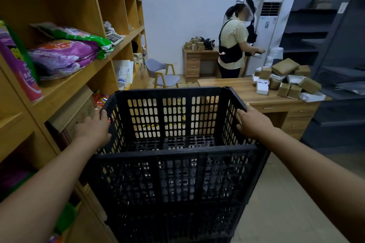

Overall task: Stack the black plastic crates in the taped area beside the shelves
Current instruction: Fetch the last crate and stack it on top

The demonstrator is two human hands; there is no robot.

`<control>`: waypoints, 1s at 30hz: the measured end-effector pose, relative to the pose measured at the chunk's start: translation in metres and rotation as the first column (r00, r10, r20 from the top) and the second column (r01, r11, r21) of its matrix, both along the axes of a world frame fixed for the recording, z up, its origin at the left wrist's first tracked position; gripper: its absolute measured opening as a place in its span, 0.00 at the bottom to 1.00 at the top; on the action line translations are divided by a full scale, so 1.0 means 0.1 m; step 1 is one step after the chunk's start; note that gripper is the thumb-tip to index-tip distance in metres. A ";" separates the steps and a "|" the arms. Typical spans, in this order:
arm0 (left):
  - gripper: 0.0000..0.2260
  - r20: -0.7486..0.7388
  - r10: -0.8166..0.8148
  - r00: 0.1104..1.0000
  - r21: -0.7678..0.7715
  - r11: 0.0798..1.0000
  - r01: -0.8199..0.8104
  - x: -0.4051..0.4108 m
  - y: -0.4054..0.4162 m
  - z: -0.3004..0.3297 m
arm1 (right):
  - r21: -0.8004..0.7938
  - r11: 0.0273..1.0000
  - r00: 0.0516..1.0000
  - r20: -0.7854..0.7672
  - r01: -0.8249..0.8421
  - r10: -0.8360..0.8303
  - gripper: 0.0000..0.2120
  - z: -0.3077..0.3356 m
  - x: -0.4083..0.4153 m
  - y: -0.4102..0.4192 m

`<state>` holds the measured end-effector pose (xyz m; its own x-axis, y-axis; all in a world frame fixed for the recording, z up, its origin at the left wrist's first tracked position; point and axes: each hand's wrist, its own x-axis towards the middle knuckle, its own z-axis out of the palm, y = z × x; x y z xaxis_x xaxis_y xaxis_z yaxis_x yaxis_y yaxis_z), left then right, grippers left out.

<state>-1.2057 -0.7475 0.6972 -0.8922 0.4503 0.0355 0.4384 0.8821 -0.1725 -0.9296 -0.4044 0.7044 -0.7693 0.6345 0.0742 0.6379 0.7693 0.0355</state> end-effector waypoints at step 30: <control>0.37 0.285 -0.148 0.947 0.266 0.961 0.070 0.59 -0.36 0.11 | -0.212 0.975 0.978 -0.209 -0.064 0.019 0.28 0.03 0.46 -0.60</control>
